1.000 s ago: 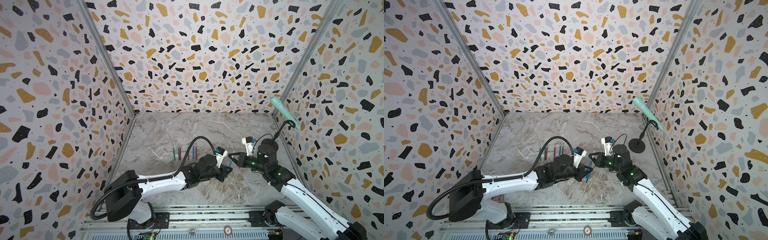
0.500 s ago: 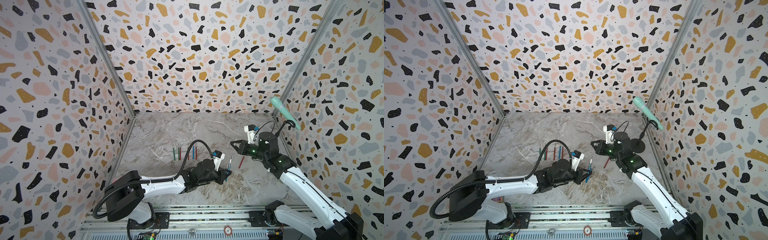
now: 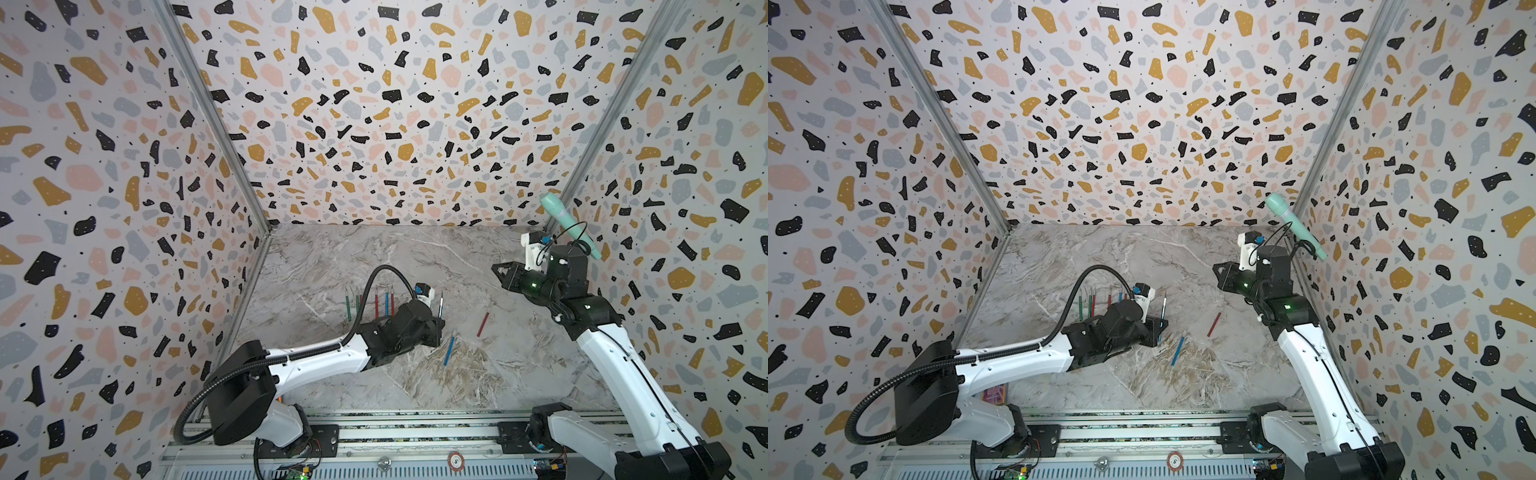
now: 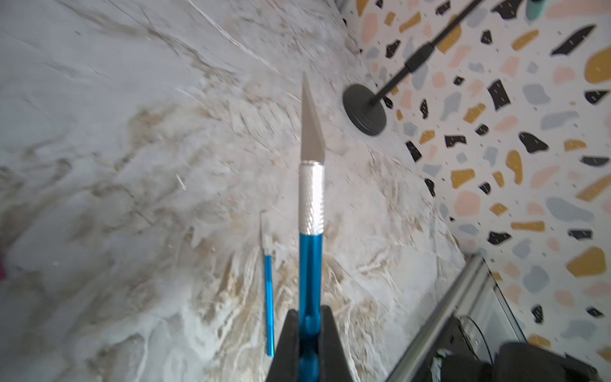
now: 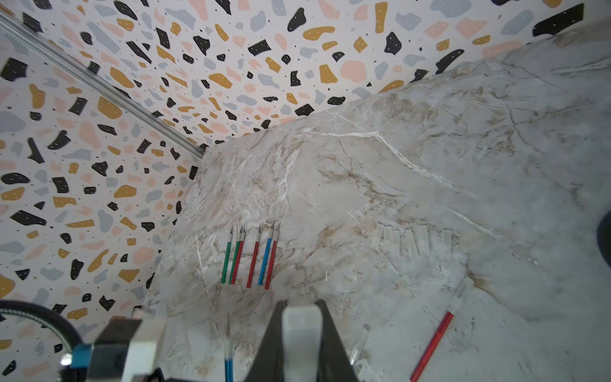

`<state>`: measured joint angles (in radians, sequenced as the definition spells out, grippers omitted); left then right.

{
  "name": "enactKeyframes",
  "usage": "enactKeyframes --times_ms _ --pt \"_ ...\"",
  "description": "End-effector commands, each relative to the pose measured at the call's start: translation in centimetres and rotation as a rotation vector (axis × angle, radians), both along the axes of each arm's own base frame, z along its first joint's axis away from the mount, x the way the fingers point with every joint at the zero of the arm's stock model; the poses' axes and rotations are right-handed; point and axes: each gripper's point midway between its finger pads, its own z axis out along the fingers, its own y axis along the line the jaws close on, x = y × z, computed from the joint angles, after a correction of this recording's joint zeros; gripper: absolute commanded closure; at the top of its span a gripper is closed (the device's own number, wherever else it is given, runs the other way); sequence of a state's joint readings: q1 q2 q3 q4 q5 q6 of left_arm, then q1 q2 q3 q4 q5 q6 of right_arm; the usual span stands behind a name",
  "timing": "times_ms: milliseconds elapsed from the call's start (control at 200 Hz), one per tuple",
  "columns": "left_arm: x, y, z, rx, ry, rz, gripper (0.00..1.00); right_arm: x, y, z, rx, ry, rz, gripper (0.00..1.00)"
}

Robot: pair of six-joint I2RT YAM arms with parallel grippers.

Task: Remove protective caps from carving knives
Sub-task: Remove the protective sleeve from the carving knife, then place the carving knife at the center of the board.

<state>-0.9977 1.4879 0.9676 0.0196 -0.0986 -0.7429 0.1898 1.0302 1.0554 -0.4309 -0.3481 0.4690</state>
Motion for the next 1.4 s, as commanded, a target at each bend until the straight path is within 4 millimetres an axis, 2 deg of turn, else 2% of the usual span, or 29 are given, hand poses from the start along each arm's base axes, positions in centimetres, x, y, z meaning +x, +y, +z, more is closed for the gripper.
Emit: enactKeyframes --times_ms 0,175,310,471,696,816,936,1136,1392 --pt "2.4 2.0 -2.1 0.169 0.01 0.088 1.0 -2.1 -1.3 -2.1 -0.111 0.061 0.002 1.0" --pt "6.4 3.3 -4.8 0.283 0.077 0.155 1.0 -4.0 -2.0 -3.3 -0.152 0.074 0.004 1.0" --pt "8.7 4.3 -7.1 0.345 0.14 0.186 1.0 -5.2 -2.1 -4.0 -0.153 0.08 0.011 1.0" --pt "10.2 4.8 -8.8 0.415 0.17 0.206 1.0 -5.9 -2.3 -5.4 -0.163 0.103 0.016 1.0" --pt "12.1 6.9 -10.9 0.572 0.19 0.29 1.0 -6.4 -2.0 -6.6 -0.157 0.118 0.033 1.0" --pt "12.6 7.9 -11.4 0.645 0.194 0.342 1.0 -6.5 -1.9 -6.7 -0.151 0.111 0.043 1.0" --pt "13.1 8.7 -11.8 0.648 0.215 0.4 1.0 -6.6 -1.8 -6.8 -0.152 0.104 0.044 1.0" --pt "13.2 8.2 -12.9 0.651 0.256 0.396 1.0 -6.6 -1.7 -6.9 -0.153 0.102 0.049 1.0" --pt "12.9 8.7 -14.2 0.698 0.282 0.396 1.0 -6.7 -1.5 -6.8 -0.15 0.092 0.053 1.0"
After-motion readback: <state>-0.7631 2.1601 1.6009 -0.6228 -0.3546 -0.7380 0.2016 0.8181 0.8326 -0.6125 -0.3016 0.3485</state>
